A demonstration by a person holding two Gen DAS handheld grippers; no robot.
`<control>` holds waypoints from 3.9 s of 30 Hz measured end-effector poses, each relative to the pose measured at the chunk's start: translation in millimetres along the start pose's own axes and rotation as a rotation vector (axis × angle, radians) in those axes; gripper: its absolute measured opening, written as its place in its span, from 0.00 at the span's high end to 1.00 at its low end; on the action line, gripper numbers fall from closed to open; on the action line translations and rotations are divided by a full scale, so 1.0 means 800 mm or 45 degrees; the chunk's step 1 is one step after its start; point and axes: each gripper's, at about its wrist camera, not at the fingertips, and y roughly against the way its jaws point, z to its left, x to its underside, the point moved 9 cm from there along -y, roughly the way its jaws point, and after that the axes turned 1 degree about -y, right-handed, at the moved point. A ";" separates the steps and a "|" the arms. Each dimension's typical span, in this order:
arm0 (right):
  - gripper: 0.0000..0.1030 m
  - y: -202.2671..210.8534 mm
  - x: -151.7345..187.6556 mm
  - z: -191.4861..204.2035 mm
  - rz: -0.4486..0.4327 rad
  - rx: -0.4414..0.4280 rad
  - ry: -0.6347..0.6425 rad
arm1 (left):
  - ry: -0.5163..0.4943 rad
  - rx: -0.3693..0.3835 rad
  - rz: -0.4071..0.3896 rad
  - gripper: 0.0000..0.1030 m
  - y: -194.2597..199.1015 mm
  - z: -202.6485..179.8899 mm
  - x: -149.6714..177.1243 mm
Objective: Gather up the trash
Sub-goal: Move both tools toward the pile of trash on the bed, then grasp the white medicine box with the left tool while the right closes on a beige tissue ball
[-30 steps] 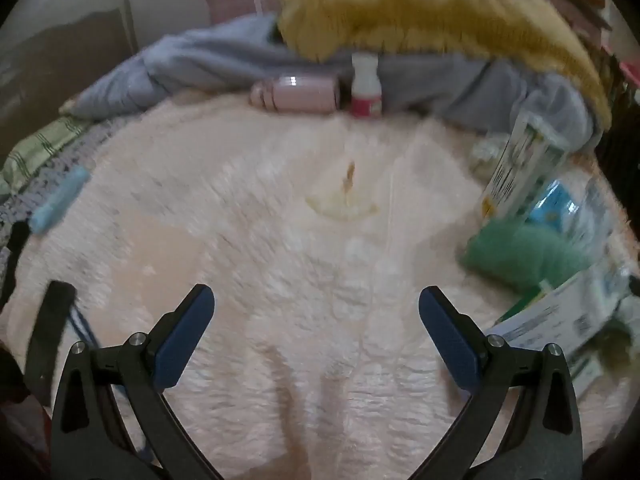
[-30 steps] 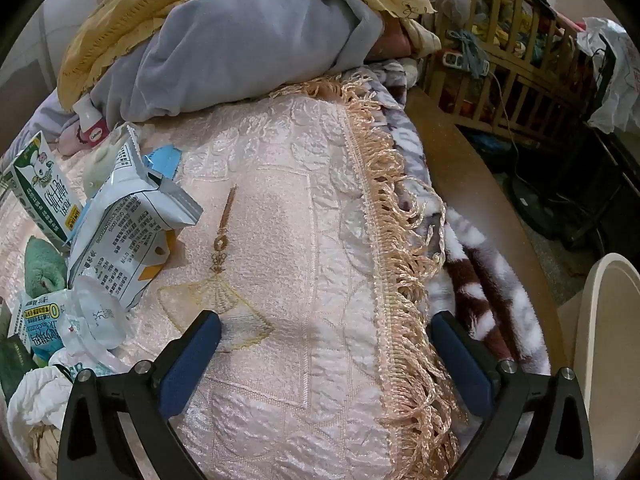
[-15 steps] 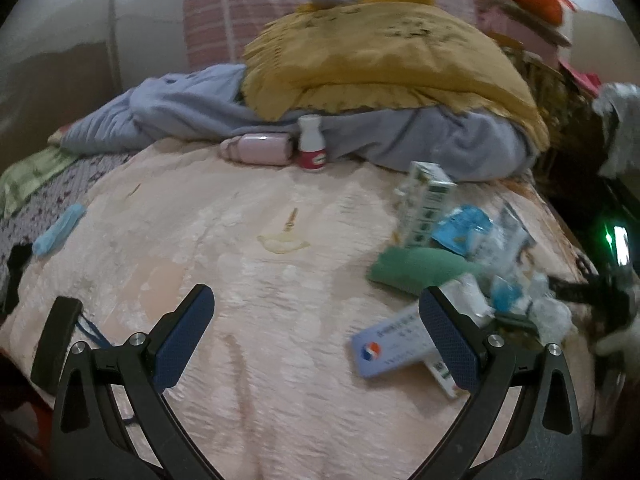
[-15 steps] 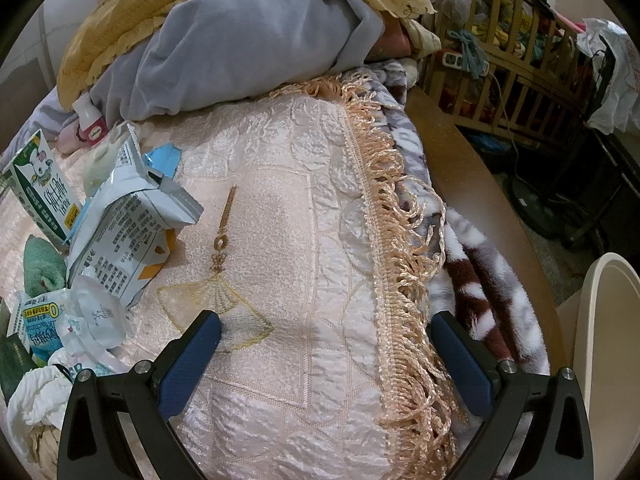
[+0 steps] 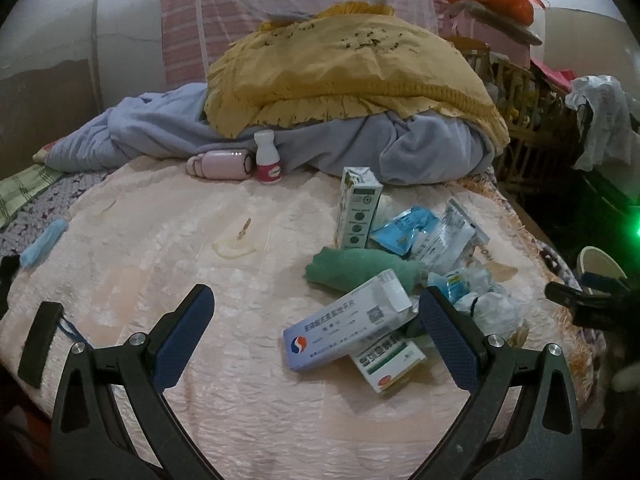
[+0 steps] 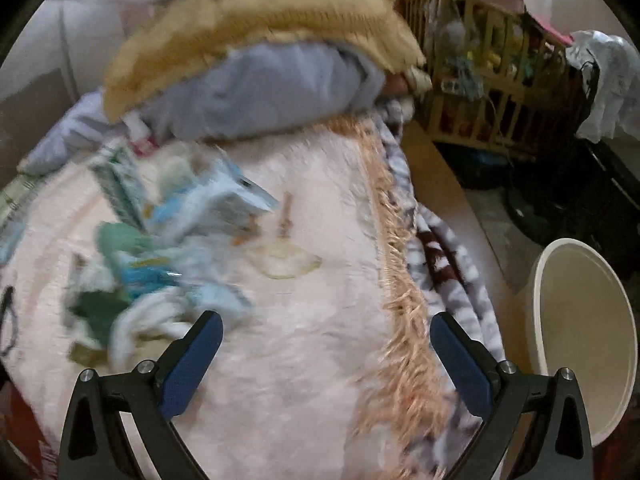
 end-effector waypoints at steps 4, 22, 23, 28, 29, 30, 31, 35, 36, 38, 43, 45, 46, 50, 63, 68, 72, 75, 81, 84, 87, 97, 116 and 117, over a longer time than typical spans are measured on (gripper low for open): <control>0.00 0.040 -0.003 0.026 -0.100 -0.047 -0.003 | 0.016 0.005 -0.023 0.01 0.008 -0.005 -0.007; 0.00 0.134 -0.027 0.110 -0.395 -0.060 0.176 | 0.054 -0.009 -0.080 0.01 0.034 0.000 -0.019; 0.00 0.136 -0.028 0.111 -0.404 -0.062 0.172 | 0.054 -0.008 -0.083 0.01 0.035 -0.001 -0.019; 0.00 0.142 -0.033 0.112 -0.422 -0.067 0.163 | 0.059 0.000 -0.091 0.01 0.039 -0.002 -0.023; 0.00 0.143 -0.034 0.112 -0.424 -0.065 0.160 | 0.058 0.000 -0.092 0.01 0.039 -0.002 -0.024; 0.00 0.143 -0.034 0.112 -0.426 -0.063 0.157 | 0.056 0.000 -0.094 0.01 0.040 -0.002 -0.024; 0.00 0.144 -0.035 0.111 -0.427 -0.065 0.154 | 0.053 -0.001 -0.097 0.01 0.041 -0.003 -0.024; 0.00 0.145 -0.036 0.109 -0.432 -0.070 0.142 | 0.043 -0.005 -0.107 0.01 0.044 -0.005 -0.028; 0.00 0.146 -0.036 0.108 -0.432 -0.069 0.144 | 0.044 -0.006 -0.108 0.01 0.045 -0.005 -0.029; 0.00 0.146 -0.037 0.107 -0.432 -0.068 0.143 | 0.049 -0.002 -0.109 0.01 0.045 -0.005 -0.030; 0.00 0.148 -0.038 0.106 -0.434 -0.070 0.141 | 0.051 -0.005 -0.123 0.01 0.047 -0.005 -0.035; 0.00 0.148 -0.039 0.106 -0.437 -0.073 0.139 | 0.051 -0.007 -0.132 0.01 0.049 -0.004 -0.036; 0.00 0.149 -0.041 0.107 -0.440 -0.074 0.138 | 0.051 -0.009 -0.137 0.01 0.049 -0.004 -0.038; 0.00 0.148 -0.043 0.107 -0.439 -0.076 0.140 | 0.055 -0.011 -0.150 0.01 0.051 -0.001 -0.041; 0.00 0.135 -0.039 0.114 -0.404 -0.069 0.157 | 0.055 -0.012 -0.132 0.01 0.044 0.001 -0.038; 0.00 0.128 -0.036 0.112 -0.388 -0.067 0.157 | 0.057 -0.015 -0.115 0.01 0.035 0.000 -0.035; 0.00 0.121 -0.035 0.110 -0.375 -0.066 0.157 | 0.059 -0.017 -0.100 0.01 0.029 0.001 -0.033; 0.00 0.116 -0.033 0.106 -0.360 -0.062 0.162 | 0.061 -0.011 -0.073 0.01 0.022 0.003 -0.028; 0.00 0.089 -0.022 0.076 -0.266 -0.047 0.140 | 0.063 0.000 -0.001 0.01 0.006 0.020 -0.010; 0.00 0.069 -0.009 0.066 -0.192 -0.096 0.103 | 0.066 0.018 0.047 0.01 -0.004 0.030 0.005; 0.01 0.053 0.003 0.071 -0.142 -0.175 0.100 | 0.058 0.068 0.089 0.01 -0.011 0.034 0.020; 0.24 -0.001 0.039 0.110 0.054 -0.429 0.106 | -0.100 0.353 0.245 0.01 -0.061 0.004 0.046; 0.70 -0.032 0.062 0.124 0.147 -0.501 0.184 | -0.377 0.607 0.382 0.01 -0.141 -0.037 0.058; 0.70 -0.030 0.061 0.120 0.142 -0.495 0.181 | -0.379 0.609 0.390 0.01 -0.143 -0.039 0.058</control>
